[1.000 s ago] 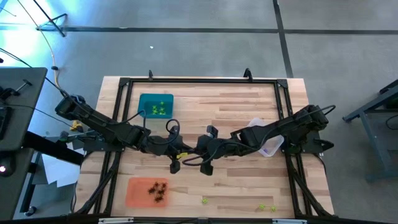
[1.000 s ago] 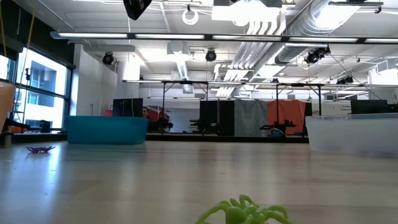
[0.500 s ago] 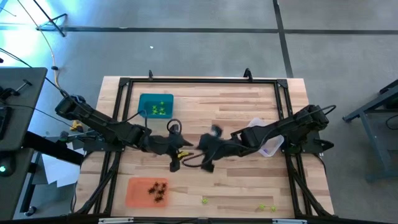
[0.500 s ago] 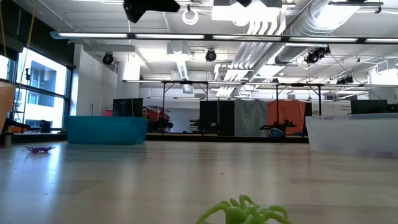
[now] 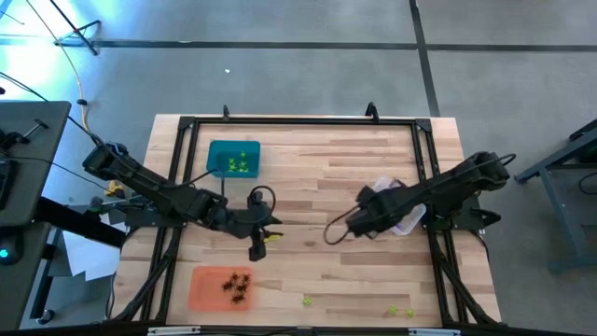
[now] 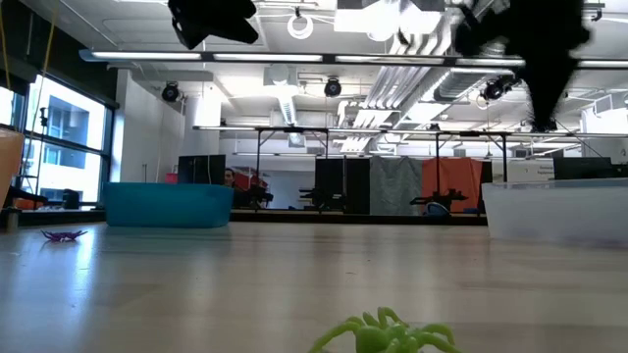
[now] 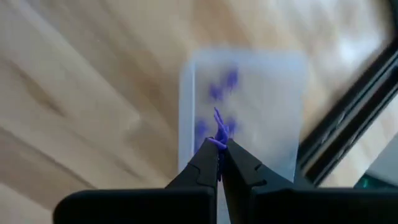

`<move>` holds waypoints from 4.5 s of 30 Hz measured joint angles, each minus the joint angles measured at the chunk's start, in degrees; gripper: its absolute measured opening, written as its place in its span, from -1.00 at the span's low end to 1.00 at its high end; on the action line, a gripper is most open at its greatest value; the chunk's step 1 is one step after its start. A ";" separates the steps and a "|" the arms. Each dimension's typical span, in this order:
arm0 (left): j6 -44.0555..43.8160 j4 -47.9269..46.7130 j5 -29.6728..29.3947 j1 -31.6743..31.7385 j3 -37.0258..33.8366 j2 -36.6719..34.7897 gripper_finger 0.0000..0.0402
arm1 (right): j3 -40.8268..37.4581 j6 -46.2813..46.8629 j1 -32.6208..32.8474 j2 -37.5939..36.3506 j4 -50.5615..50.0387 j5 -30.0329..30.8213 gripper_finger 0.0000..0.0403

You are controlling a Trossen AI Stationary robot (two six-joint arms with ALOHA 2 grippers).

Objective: Sort Halloween decoration
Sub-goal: Put the violet spider toy into the transparent bin, then put the green spider toy into the blue bin

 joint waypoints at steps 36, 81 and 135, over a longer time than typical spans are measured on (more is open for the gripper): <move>-21.37 -0.97 -2.32 -0.87 0.00 -0.02 -0.31 | -31.31 19.01 15.89 -32.21 46.75 -11.64 -0.25; -27.12 -8.62 -6.82 -2.48 0.00 -0.02 -0.32 | 3.56 29.16 38.27 26.25 33.13 -23.03 -0.45; 3.72 17.22 -4.10 -2.04 -0.04 8.52 -0.32 | 3.51 -36.58 12.48 4.68 58.81 26.66 -1.00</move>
